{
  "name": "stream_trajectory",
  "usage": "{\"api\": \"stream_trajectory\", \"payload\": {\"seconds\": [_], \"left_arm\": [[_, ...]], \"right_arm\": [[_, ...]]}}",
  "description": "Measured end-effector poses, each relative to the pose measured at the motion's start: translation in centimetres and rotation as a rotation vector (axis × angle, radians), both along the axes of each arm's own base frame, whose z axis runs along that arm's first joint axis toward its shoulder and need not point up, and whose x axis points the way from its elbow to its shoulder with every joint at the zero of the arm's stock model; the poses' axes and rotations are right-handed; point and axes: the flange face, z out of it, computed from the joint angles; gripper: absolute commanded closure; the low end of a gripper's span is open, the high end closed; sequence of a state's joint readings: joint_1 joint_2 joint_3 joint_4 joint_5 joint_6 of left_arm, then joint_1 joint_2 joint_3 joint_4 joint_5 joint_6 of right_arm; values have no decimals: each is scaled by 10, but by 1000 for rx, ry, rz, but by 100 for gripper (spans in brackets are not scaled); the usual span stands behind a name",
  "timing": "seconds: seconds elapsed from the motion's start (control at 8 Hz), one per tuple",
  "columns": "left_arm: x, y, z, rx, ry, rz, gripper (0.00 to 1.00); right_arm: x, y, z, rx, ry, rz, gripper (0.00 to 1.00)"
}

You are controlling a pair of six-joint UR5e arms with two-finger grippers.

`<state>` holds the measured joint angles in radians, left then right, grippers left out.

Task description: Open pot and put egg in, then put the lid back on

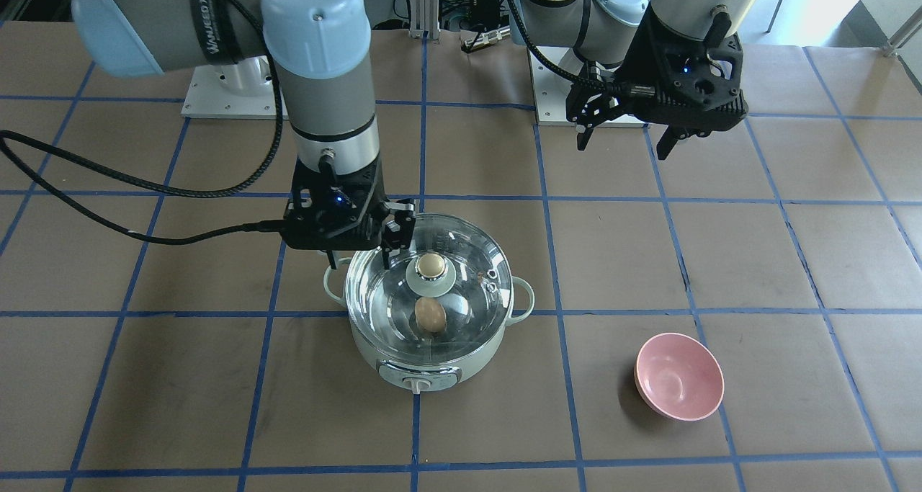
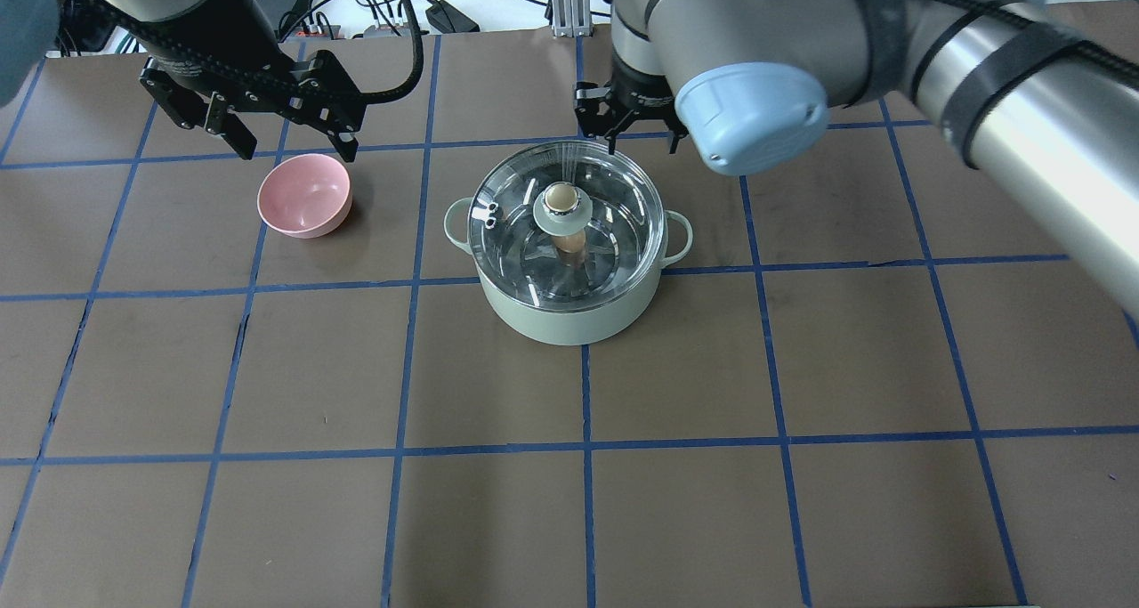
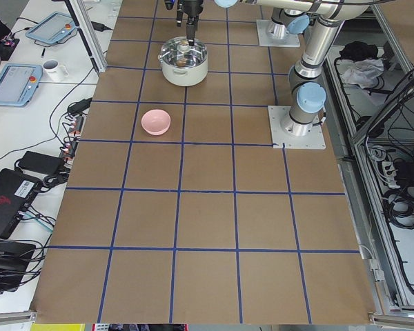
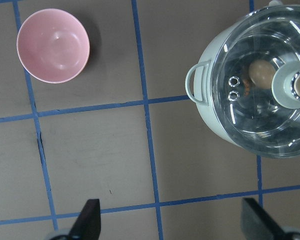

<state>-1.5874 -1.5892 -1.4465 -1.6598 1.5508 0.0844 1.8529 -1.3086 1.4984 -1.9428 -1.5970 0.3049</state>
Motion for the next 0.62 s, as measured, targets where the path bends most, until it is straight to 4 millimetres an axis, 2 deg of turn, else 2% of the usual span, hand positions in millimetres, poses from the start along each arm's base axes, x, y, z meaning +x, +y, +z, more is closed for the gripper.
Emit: {"api": "stream_trajectory", "payload": {"seconds": [0.12, 0.25, 0.38, 0.62], "left_arm": [[0, 0, 0, 0, 0, 1, 0], [1, 0, 0, 0, 0, 1, 0], [1, 0, 0, 1, 0, 1, 0], [2, 0, 0, 2, -1, 1, 0]], "right_arm": [[-35, 6, 25, 22, 19, 43, 26], [-68, 16, 49, 43, 33, 77, 7], [-93, 28, 72, 47, 36, 94, 0], [-116, 51, 99, 64, 41, 122, 0]]}}
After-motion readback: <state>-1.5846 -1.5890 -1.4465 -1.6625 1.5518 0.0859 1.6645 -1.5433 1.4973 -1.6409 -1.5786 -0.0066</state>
